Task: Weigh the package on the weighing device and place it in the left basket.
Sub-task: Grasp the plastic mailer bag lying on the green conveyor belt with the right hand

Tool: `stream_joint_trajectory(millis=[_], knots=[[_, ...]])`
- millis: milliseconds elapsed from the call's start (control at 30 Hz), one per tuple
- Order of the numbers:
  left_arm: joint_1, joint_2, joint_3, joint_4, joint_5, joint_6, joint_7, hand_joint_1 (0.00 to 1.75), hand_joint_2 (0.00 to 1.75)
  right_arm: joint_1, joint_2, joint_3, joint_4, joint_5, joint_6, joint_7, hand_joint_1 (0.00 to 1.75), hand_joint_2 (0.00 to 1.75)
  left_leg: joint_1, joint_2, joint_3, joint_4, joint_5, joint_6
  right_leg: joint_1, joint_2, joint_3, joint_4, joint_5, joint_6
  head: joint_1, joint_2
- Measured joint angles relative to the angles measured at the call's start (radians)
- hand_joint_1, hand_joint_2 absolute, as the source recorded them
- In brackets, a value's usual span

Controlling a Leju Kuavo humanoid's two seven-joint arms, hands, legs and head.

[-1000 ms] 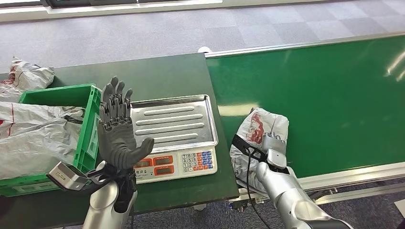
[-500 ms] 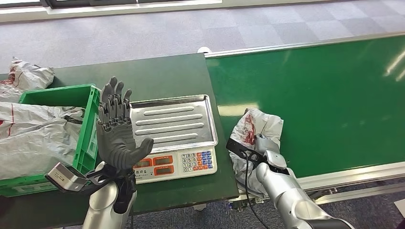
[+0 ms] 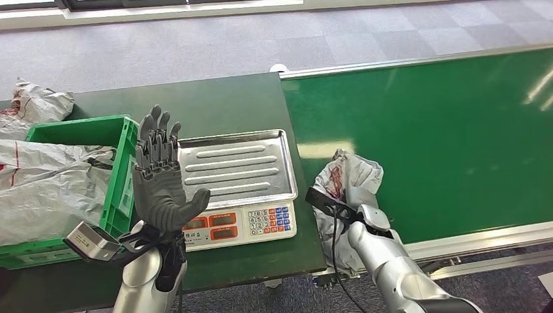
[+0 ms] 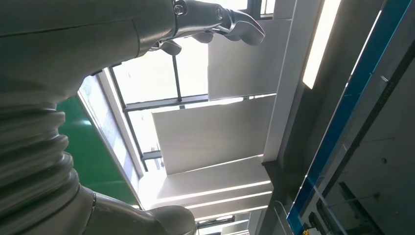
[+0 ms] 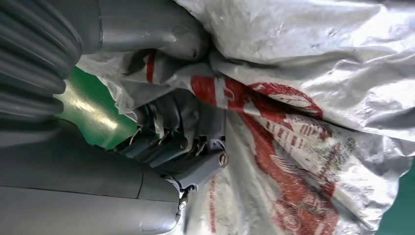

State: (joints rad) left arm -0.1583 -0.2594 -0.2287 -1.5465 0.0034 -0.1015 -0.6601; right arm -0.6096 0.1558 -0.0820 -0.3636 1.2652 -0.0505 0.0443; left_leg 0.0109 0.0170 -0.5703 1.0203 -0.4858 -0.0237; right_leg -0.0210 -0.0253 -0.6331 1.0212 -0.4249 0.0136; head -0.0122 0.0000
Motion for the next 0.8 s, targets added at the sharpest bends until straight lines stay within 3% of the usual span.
stream_joint_trajectory(millis=[167,267,433,567,667,800], knots=[[0.002,0.0,0.002,0.0,0.0,0.003,-0.006,0.0,1.75,0.01,0.011,0.0,-0.02,-0.012,-0.089,-0.068,1.75,1.75,0.0,0.0,-0.001,0.0,0.0,0.0,0.0,0.0,0.0,0.0,0.0,0.0,0.0,0.0],[0.011,0.001,0.006,-0.006,-0.001,0.014,-0.011,0.0,1.75,0.035,0.024,0.0,-0.086,-0.031,-0.198,-0.109,1.75,1.75,0.0,0.0,-0.001,0.0,0.0,0.0,0.0,0.0,0.0,0.0,0.0,0.0,0.0,0.0],[0.038,0.004,0.018,-0.03,-0.003,0.023,-0.014,0.0,1.75,0.144,0.054,0.022,-0.423,-0.061,-0.324,-0.101,1.75,1.75,0.0,-0.001,-0.001,0.0,0.0,0.0,0.0,-0.001,-0.002,0.0,0.0,0.0,0.0,0.0],[0.039,0.004,0.024,-0.033,-0.003,0.024,-0.016,0.0,1.75,0.25,0.068,0.037,-0.735,-0.066,-0.509,-0.116,1.75,1.75,0.0,-0.002,-0.002,0.0,0.0,0.0,0.0,-0.002,-0.002,0.0,0.0,0.0,0.0,0.0],[0.034,0.003,0.024,-0.028,-0.003,0.025,-0.017,0.0,1.75,0.314,0.075,0.04,-0.941,-0.06,-0.56,-0.12,1.75,1.75,0.0,-0.001,-0.002,0.0,-0.001,0.001,0.0,-0.001,-0.002,0.0,-0.001,0.0,0.0,0.0],[0.03,0.003,0.024,-0.019,-0.003,0.026,-0.021,0.0,1.75,0.374,0.083,0.039,-1.101,-0.066,-0.625,-0.155,1.75,1.75,-0.001,0.0,-0.002,0.0,-0.001,0.001,0.0,-0.001,-0.002,-0.001,-0.001,0.0,0.0,0.0]])
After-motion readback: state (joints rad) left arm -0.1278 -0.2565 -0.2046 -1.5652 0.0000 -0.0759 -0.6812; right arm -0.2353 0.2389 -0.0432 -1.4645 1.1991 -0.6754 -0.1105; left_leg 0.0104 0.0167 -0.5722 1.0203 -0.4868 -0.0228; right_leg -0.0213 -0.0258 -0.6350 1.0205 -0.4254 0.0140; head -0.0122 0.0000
